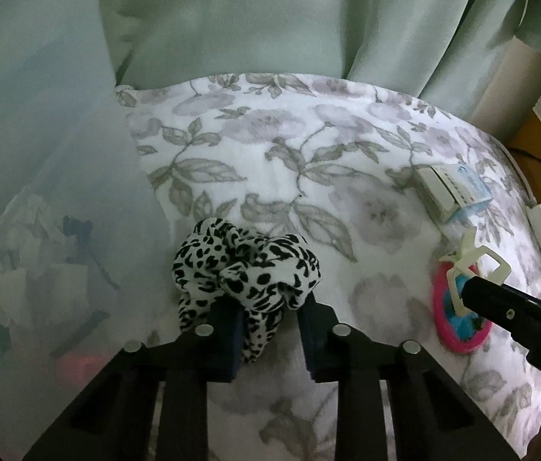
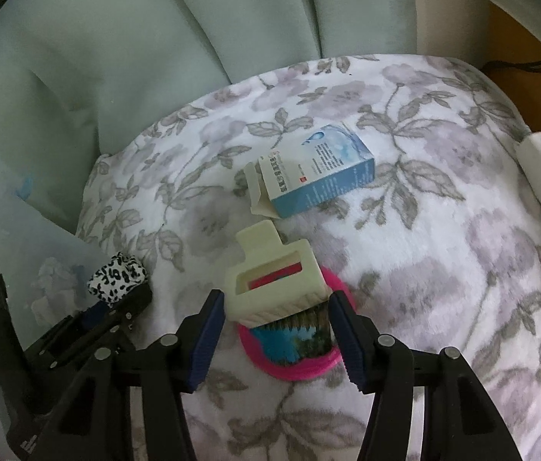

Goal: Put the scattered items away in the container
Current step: 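Grasp the leopard scrunchie with the left gripper while the right grasps the cream claw clip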

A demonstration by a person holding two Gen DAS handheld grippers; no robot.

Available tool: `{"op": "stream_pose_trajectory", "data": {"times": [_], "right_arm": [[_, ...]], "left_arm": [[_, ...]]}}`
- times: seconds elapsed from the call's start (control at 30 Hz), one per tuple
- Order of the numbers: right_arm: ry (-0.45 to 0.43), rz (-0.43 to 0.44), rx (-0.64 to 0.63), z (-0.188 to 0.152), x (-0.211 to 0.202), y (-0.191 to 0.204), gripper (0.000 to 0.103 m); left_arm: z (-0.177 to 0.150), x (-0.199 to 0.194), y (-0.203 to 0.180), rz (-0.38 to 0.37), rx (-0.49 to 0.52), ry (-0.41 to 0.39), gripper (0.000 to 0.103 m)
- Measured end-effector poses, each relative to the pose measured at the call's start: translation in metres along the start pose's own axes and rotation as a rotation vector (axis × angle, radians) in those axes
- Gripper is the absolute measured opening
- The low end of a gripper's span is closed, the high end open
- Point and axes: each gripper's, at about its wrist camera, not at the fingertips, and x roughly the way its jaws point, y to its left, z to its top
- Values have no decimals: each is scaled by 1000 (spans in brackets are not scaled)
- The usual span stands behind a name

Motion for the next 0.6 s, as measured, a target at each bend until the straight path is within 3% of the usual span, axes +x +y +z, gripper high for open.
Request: {"op": "stream_pose_trajectory", "data": {"times": [0.03,0.07,0.3,0.43,0.5,0.57,0.6], "right_arm": [[0,0,7,-2,-2,-2,52],[5,2,13,-3,-3,-3,35],[21,7,60,-22,-20,-15,30],[-29,8,44,-24,-36,-16,31],[-44,8,29,-21,-41,-15,38],[-55,17,27,-18,-41,-14,56],[-60,23,27,-16,-42,-13,57]], "left_arm": [[-3,-2,-2,-5,7,5,22],[-6,-4,-4,-11,15,10,22],[-31,-25,-24,-46,64,38,18],[-34,-37,-25,-47,58,24,18],[-34,-40,-25,-47,56,19,17],[-33,-40,-24,-48,54,19,17],[-33,-40,-24,-48,53,18,17]]}}
